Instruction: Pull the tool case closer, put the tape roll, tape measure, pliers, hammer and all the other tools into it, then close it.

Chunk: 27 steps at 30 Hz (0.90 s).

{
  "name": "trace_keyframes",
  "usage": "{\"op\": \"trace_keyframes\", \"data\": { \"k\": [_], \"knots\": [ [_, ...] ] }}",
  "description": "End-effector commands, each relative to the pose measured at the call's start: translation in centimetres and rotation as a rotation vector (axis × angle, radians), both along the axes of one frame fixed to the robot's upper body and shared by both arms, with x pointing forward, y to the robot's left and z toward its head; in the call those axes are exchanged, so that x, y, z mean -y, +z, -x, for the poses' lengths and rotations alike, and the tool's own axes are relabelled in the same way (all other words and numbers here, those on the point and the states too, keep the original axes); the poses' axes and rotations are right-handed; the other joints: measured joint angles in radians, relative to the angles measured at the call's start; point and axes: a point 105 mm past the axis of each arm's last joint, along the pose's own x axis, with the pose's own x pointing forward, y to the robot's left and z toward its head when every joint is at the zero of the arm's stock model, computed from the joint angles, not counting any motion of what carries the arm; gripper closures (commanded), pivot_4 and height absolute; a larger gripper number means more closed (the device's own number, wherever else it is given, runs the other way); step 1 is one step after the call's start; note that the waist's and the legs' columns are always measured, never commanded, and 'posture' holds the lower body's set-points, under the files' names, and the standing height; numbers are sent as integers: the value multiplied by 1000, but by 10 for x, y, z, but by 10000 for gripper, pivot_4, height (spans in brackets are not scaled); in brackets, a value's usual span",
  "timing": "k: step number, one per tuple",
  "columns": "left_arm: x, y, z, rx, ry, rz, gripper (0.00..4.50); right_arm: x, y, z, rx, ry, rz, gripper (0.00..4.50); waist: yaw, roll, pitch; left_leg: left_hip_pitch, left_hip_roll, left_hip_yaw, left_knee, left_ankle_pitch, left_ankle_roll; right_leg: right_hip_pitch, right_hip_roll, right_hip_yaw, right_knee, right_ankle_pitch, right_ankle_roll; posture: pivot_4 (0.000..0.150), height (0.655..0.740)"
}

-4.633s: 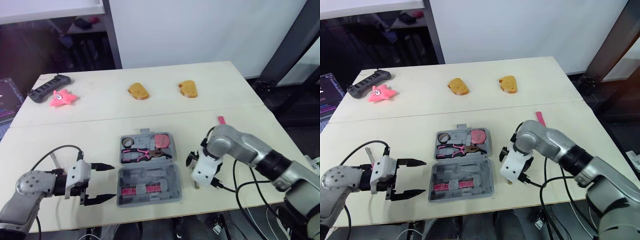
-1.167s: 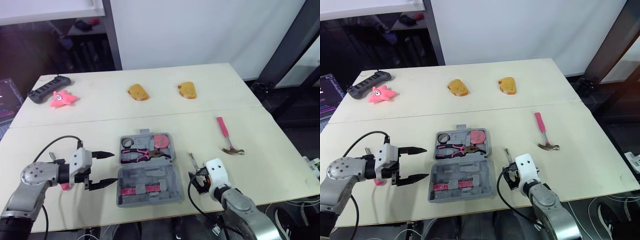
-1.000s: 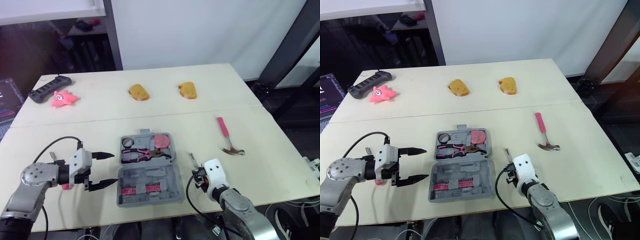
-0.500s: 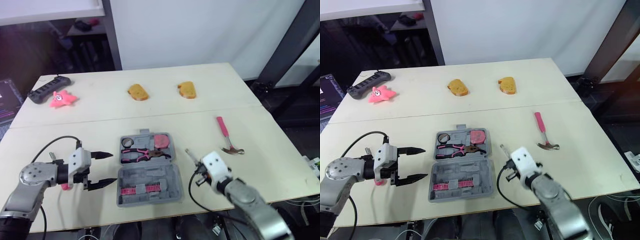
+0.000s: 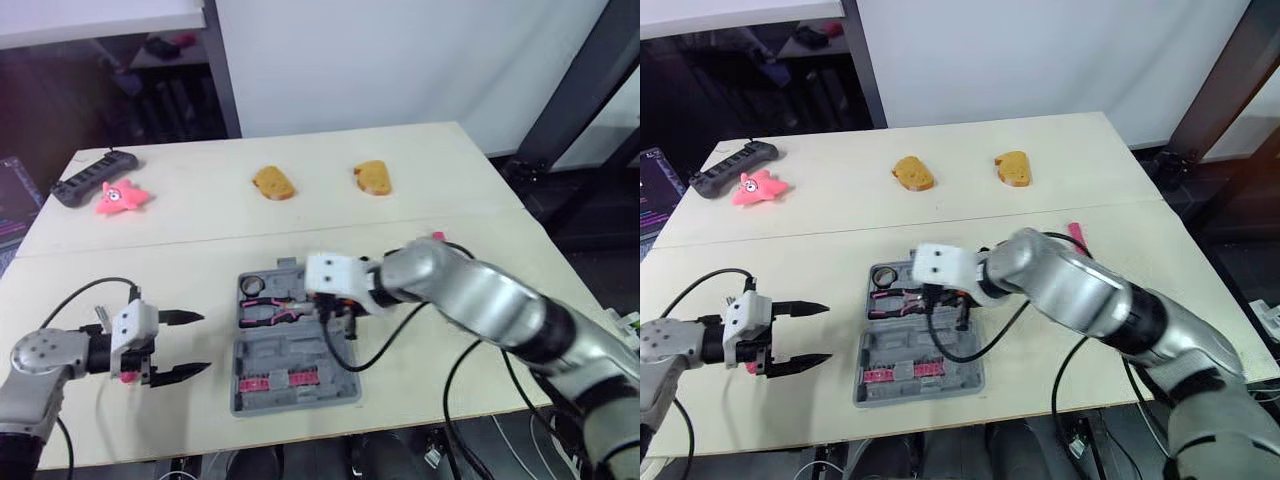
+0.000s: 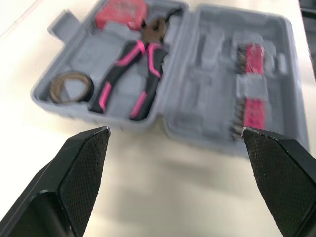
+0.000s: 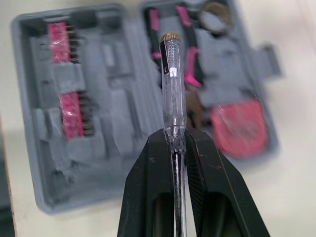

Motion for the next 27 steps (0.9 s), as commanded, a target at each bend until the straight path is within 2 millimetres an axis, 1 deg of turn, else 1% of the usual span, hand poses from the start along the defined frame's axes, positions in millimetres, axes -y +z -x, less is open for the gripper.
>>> {"op": "trace_keyframes", "data": {
  "k": [1,3,4,7,10,15,27],
  "knots": [
    [-9,7,2,31,4,-27,0,-14,-7,4,-34,32,49,44868,4,0,0,-1,0,0,0,0,0,-1,-1,-1,0,0,0,1500,7400],
    [-13,5,5,27,10,-40,0,-20,-16,11,-64,61,85,44868,4,-1,0,-9,-2,-1,3,1,-2,-6,-3,-2,0,1,1,1500,7400],
    [-14,4,6,26,9,-43,0,-21,-19,11,-66,60,96,44868,3,-1,0,-13,-3,-2,3,3,-5,-10,-4,-2,1,2,3,1500,7400],
    [-13,3,8,26,6,-42,0,-25,-29,3,-53,26,128,44868,0,-1,0,-14,-5,-1,3,4,-7,-11,-6,-1,1,3,4,1500,7400],
    [-11,3,10,28,6,-39,0,-34,-30,2,-63,27,111,44868,0,-1,0,-13,-5,-1,3,4,-7,-11,-6,-1,1,4,4,1500,7400],
    [-9,4,10,32,6,-34,0,-38,-34,-4,-51,9,116,44868,0,-1,0,-13,-4,-1,3,4,-7,-11,-5,-1,1,4,3,1500,7400],
    [-4,6,10,42,5,-31,0,-56,-40,-4,-58,25,110,44868,-2,0,0,-13,-4,-1,2,4,-7,-12,-4,-1,3,4,3,1500,7400]
  ]
}}
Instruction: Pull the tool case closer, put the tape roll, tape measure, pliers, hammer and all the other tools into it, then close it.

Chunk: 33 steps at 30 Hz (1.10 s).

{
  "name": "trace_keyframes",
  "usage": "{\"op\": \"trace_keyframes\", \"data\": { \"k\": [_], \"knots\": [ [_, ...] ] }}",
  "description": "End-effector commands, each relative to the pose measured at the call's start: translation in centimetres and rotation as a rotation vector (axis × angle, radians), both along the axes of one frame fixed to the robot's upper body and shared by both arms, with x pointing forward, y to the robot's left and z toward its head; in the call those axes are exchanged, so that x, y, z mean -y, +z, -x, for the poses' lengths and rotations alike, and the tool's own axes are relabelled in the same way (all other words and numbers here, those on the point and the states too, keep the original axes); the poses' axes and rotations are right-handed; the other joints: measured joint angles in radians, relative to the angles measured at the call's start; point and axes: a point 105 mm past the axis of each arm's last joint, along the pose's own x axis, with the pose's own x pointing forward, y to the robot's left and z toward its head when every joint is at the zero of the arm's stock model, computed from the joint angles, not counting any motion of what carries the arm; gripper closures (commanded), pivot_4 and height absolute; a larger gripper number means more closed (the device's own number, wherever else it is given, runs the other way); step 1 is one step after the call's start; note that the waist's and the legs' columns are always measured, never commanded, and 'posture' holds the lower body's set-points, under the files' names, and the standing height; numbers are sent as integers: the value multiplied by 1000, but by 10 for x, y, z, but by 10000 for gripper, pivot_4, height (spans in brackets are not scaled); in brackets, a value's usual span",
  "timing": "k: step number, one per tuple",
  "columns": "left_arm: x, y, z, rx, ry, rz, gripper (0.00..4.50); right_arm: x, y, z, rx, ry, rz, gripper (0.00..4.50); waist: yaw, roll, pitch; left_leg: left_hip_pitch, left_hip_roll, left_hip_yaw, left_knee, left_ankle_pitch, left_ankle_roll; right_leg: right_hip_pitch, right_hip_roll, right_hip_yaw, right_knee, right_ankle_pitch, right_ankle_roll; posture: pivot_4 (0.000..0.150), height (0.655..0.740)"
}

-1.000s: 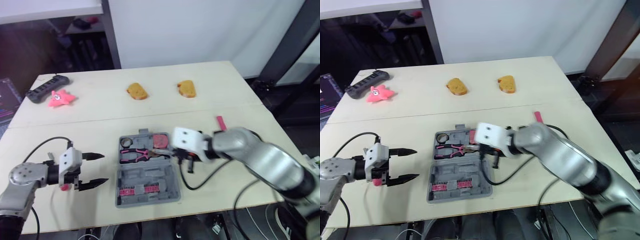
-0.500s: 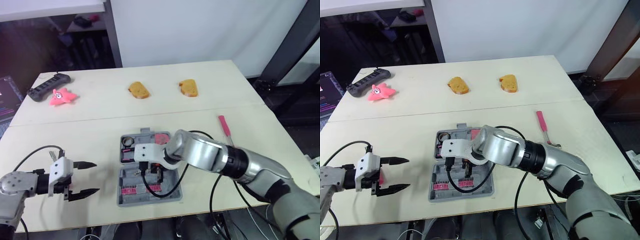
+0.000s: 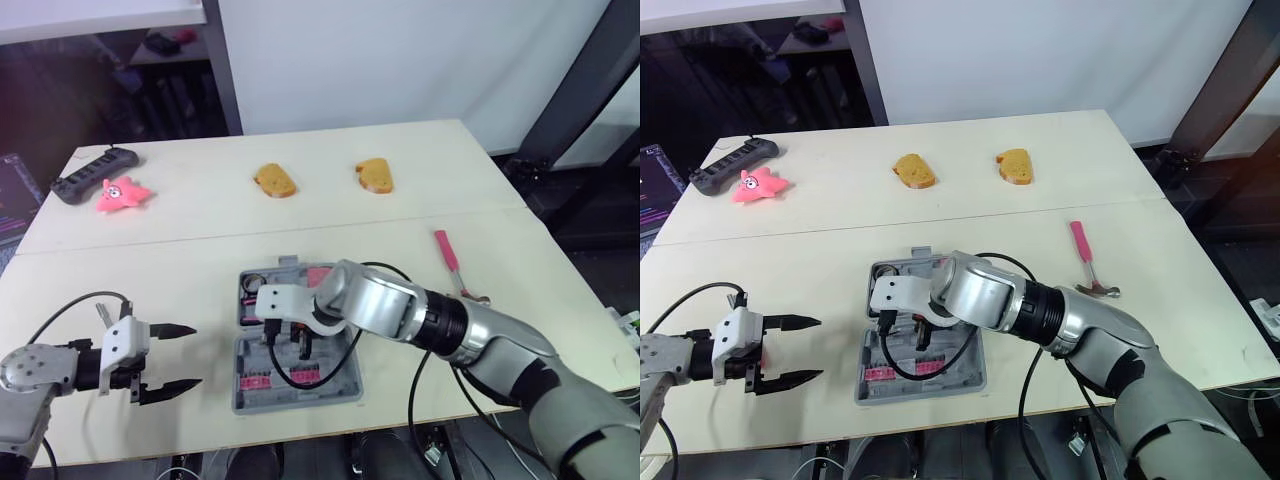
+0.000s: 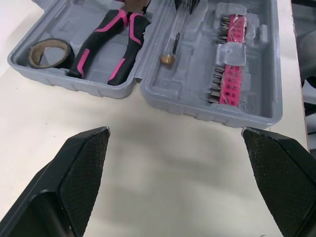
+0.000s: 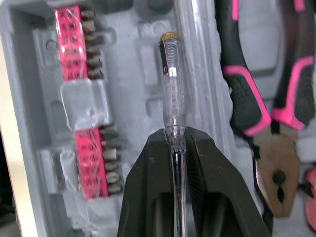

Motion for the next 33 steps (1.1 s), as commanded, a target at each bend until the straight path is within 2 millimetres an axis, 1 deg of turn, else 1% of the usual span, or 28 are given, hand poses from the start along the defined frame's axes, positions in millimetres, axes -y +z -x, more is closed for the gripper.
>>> {"op": "trace_keyframes", "data": {
  "k": [1,6,20,26,29,33],
  "knots": [
    [-1,7,-1,27,2,-4,0,-11,9,-1,38,32,-23,44868,0,0,0,0,0,0,0,0,0,0,0,0,0,0,0,1500,7400],
    [0,7,-2,26,4,-2,0,-20,6,2,32,39,-28,44868,-1,0,0,0,0,0,0,0,0,0,0,0,0,0,0,1500,7400],
    [1,8,-2,28,5,-4,0,-19,-4,1,16,32,-25,44868,0,0,0,0,0,0,0,0,0,0,0,0,0,0,0,1500,7400],
    [1,8,-2,27,6,-4,0,-23,-1,-3,26,29,-47,15792,0,0,0,0,0,0,0,0,0,0,0,0,0,0,0,1500,7400],
    [2,8,-3,27,5,-3,0,-24,0,-4,31,31,-53,332,0,0,0,0,0,0,0,0,0,0,0,0,0,0,0,1500,7400],
    [2,9,-3,27,5,-3,0,-24,6,-4,30,32,-82,332,0,0,0,0,0,0,0,0,0,0,0,0,0,0,0,1500,7400]
  ]
}}
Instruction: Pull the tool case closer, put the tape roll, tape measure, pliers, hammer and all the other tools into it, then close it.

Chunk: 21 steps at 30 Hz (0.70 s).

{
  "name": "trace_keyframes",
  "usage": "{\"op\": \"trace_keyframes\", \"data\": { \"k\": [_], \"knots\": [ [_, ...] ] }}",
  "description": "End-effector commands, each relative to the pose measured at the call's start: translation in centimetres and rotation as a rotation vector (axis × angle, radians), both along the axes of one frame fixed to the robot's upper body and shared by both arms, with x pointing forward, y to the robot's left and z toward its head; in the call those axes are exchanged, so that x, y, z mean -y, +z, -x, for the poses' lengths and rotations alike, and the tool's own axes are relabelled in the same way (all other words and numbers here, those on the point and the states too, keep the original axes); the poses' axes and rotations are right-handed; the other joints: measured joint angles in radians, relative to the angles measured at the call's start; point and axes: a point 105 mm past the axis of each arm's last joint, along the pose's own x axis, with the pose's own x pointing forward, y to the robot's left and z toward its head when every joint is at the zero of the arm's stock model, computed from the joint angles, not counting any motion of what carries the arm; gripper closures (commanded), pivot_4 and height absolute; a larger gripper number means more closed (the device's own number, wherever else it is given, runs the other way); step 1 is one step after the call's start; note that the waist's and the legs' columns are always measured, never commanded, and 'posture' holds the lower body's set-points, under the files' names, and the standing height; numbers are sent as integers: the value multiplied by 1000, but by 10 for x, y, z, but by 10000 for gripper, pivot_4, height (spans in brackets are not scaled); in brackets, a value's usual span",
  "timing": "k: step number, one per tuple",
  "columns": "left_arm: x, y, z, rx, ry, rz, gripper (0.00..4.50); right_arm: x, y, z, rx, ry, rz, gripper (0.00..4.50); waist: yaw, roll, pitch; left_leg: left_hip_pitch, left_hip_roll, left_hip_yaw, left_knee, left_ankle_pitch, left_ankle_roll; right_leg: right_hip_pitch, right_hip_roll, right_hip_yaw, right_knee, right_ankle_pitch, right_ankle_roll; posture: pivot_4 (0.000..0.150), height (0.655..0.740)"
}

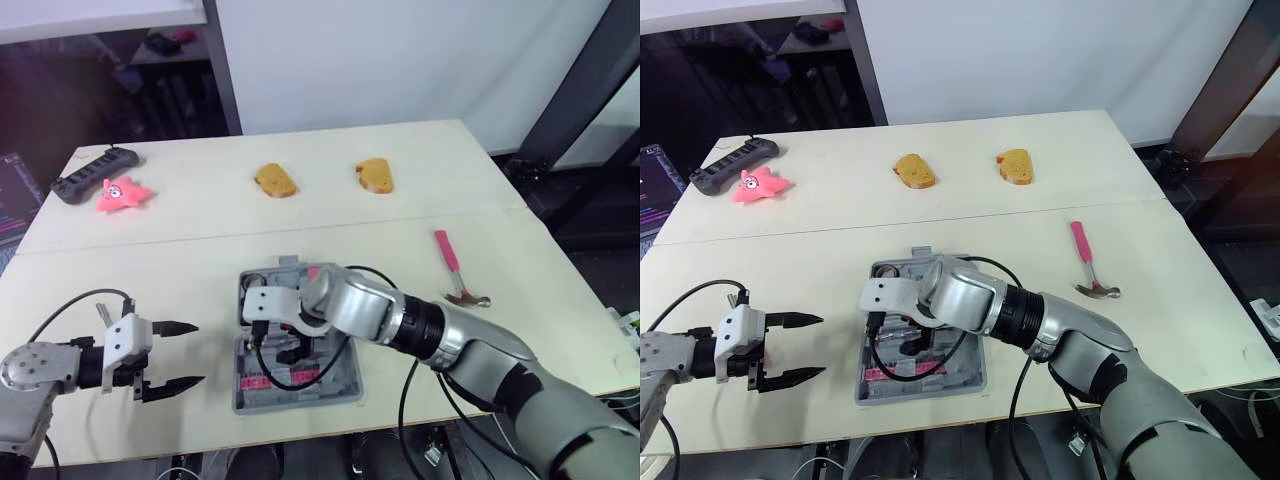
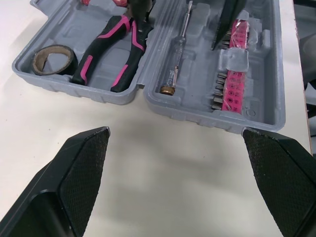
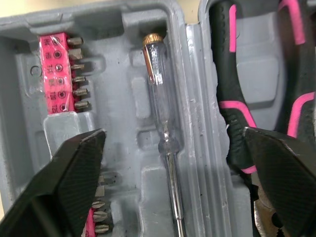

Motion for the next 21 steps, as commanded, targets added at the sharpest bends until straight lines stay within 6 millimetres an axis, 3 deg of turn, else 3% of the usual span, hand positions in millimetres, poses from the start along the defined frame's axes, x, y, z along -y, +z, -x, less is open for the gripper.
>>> {"op": "trace_keyframes", "data": {
  "k": [1,7,11,17,21],
  "knots": [
    [-1,7,-1,22,-2,-4,0,-7,16,3,13,26,-69,332,0,0,0,0,0,0,0,0,0,0,0,0,0,0,0,1500,7400],
    [-1,7,-1,21,-3,-3,0,0,20,10,-19,48,-141,332,1,0,0,0,0,0,0,0,0,0,0,0,0,0,0,1500,7400],
    [0,6,-1,17,-3,-3,0,3,14,13,-47,43,-201,13814,0,0,0,0,0,0,0,0,0,0,0,0,0,0,0,1500,7400],
    [-1,6,-2,16,-1,-5,0,4,10,-1,42,25,-269,44518,1,0,0,0,0,0,0,0,0,0,0,0,0,0,0,1500,7400],
    [-1,6,-2,16,1,-6,0,8,1,-1,27,9,-274,44518,2,0,0,0,0,0,0,0,0,0,0,0,0,0,0,1500,7400]
  ]
}}
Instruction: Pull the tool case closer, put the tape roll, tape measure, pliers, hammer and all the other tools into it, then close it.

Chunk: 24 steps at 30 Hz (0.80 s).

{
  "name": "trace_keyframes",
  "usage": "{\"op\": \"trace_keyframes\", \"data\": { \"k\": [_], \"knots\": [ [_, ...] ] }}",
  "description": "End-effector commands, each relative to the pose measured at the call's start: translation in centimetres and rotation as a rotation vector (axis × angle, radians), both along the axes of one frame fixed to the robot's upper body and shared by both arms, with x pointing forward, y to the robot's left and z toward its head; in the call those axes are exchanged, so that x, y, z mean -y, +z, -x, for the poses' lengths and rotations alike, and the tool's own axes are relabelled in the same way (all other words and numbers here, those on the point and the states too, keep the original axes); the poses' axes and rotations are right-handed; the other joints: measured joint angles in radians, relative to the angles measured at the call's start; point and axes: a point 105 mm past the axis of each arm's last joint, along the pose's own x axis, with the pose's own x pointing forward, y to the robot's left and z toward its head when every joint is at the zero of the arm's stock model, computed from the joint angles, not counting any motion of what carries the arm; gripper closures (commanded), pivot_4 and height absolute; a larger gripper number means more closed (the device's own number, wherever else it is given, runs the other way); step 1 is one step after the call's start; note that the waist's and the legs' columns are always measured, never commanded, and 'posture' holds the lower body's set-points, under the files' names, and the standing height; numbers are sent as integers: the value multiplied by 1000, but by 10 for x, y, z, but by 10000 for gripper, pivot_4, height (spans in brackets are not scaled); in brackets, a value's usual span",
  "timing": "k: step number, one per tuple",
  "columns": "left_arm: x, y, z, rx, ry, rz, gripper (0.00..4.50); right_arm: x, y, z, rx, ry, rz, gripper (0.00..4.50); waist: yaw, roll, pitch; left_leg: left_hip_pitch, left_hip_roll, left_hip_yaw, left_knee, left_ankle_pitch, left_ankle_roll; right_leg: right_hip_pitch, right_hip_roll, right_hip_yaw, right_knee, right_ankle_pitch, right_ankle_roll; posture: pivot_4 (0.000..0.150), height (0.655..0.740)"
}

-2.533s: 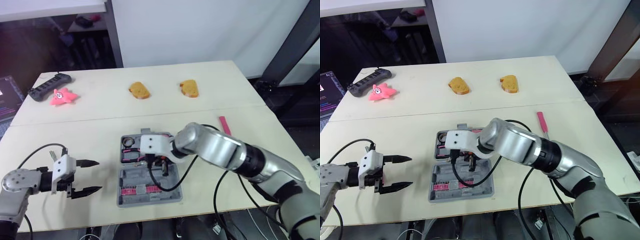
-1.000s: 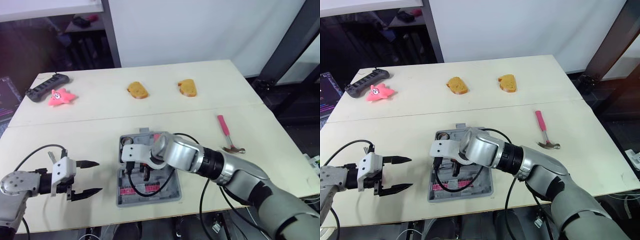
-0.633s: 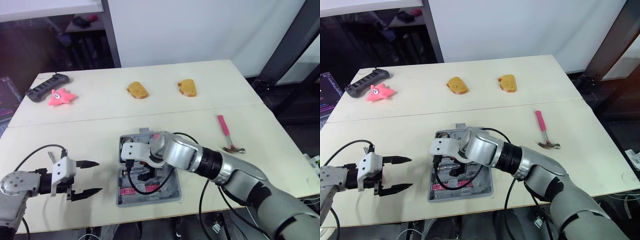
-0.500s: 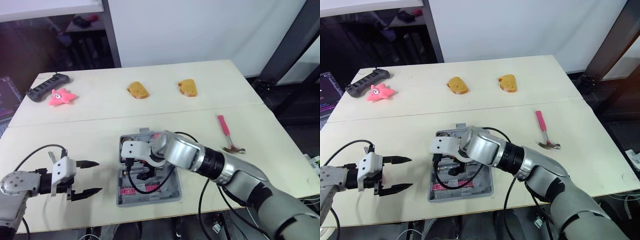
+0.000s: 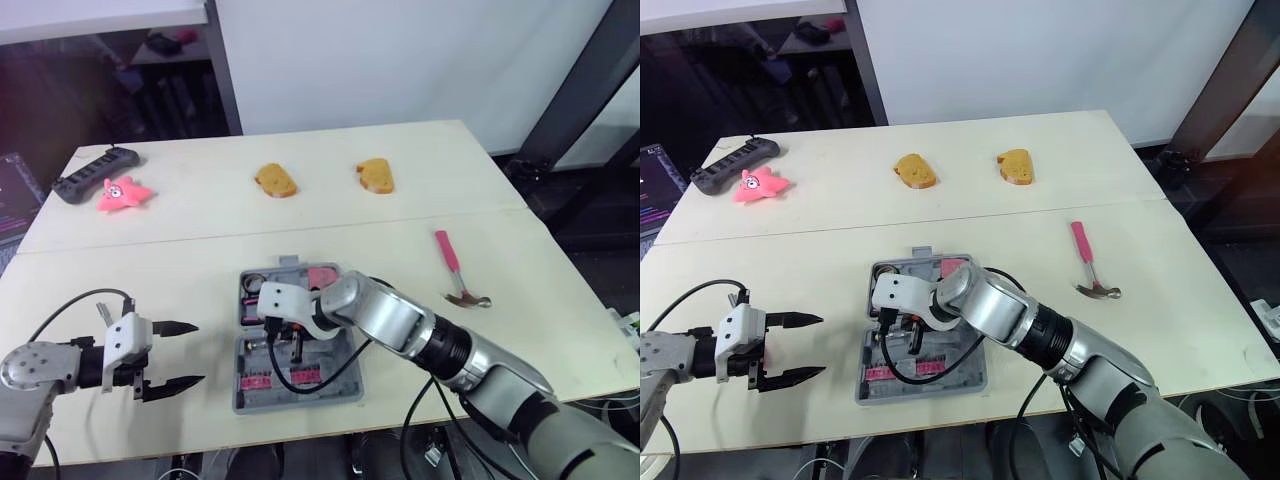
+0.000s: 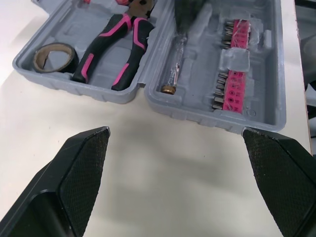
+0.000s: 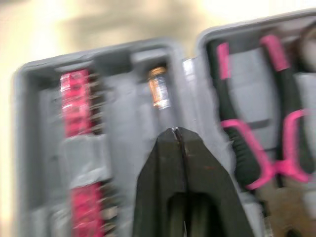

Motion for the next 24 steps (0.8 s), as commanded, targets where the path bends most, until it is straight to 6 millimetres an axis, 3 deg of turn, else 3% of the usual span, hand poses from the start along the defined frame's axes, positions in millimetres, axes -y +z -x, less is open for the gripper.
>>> {"op": "trace_keyframes", "data": {
  "k": [1,11,19,22,24],
  "knots": [
    [-1,7,-2,25,-5,-9,0,0,2,-2,17,-3,-24,44518,0,0,0,0,0,0,0,0,0,0,0,0,0,0,0,1500,7400],
    [1,7,0,25,-6,-7,0,15,-30,-3,-51,-81,62,44518,-1,0,0,1,0,0,0,0,0,1,0,0,0,0,0,1500,7400],
    [2,6,1,24,-7,-8,0,30,-59,10,-108,-76,170,44518,0,0,-3,3,0,0,0,0,0,3,0,0,0,0,0,1500,7400],
    [2,7,0,25,-6,-7,0,28,-58,8,-106,-91,150,44518,0,0,-7,3,0,0,0,0,0,4,0,0,0,0,0,1500,7400],
    [1,7,-1,26,-3,-6,0,17,-39,3,-75,-80,57,44518,0,0,-8,5,0,0,0,0,0,6,0,0,-1,0,0,1500,7400]
  ]
}}
